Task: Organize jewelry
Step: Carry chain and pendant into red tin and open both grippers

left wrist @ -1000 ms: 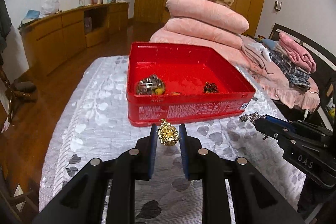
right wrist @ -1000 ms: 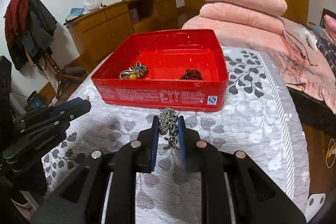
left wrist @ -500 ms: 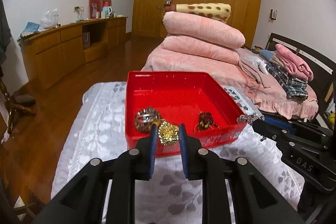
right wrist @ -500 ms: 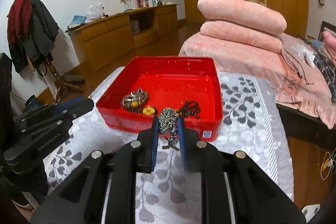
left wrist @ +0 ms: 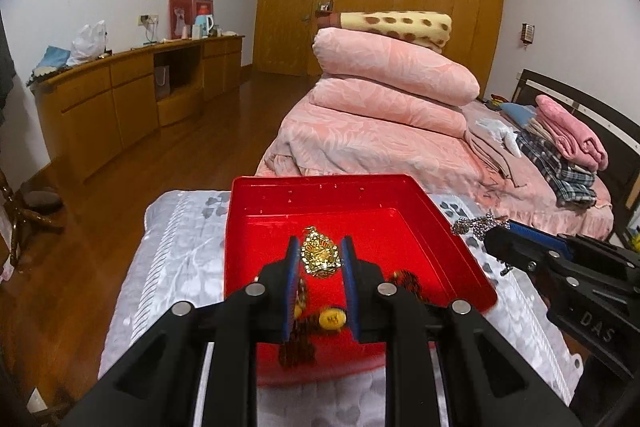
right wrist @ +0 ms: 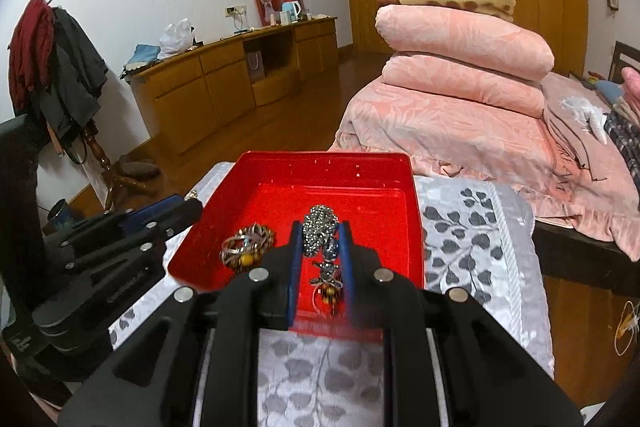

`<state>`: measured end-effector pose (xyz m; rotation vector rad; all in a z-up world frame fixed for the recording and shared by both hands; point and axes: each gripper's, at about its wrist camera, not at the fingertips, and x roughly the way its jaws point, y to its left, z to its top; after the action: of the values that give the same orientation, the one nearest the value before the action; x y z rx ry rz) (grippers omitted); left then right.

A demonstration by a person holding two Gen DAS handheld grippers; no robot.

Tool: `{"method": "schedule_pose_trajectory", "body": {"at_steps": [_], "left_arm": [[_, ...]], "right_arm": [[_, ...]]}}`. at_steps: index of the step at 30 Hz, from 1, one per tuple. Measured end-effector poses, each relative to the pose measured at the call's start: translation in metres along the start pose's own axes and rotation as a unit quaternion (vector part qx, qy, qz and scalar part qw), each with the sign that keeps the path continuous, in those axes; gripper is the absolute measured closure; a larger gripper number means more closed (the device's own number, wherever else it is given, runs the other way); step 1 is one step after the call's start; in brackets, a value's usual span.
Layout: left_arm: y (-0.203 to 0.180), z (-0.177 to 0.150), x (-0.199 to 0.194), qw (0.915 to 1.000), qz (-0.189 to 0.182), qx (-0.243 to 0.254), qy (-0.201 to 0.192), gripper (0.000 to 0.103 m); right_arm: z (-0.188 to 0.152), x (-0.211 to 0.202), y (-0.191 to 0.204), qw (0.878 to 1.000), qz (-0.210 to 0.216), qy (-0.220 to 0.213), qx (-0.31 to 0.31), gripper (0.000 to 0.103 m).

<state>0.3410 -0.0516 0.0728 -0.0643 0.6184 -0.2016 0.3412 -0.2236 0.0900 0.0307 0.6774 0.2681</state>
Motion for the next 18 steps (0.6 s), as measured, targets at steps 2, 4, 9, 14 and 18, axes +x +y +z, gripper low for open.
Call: {"method": "schedule_pose_trajectory", "body": {"at_steps": [2,4,9,14,18], "left_arm": [[0.002,0.004,0.012,1.0,0.003,-0.004,0.006,0.083],[0.002,0.006,0.021,0.9999,0.005,-0.003,0.011,0.082],[0.009,0.002,0.044,0.9992,0.016,-0.014,0.034,0.052],[0.021,0.001,0.043,0.9987,0.018,-0.031,0.035,0.047],[0.024,0.003,0.027,0.9991,0.025,-0.032,0.013,0.035]], "right_arm": [[0.007,0.01,-0.002,1.0,0.002,0.004,0.004,0.086],[0.01,0.018,-0.005,1.0,0.001,0.008,0.007,0.086],[0.009,0.038,-0.01,1.0,-0.011,0.021,0.013,0.068],[0.002,0.037,-0.018,0.999,-0.029,0.011,0.02,0.047],[-0.001,0.027,-0.023,0.999,-0.036,-0.002,0.025,0.031]]}}
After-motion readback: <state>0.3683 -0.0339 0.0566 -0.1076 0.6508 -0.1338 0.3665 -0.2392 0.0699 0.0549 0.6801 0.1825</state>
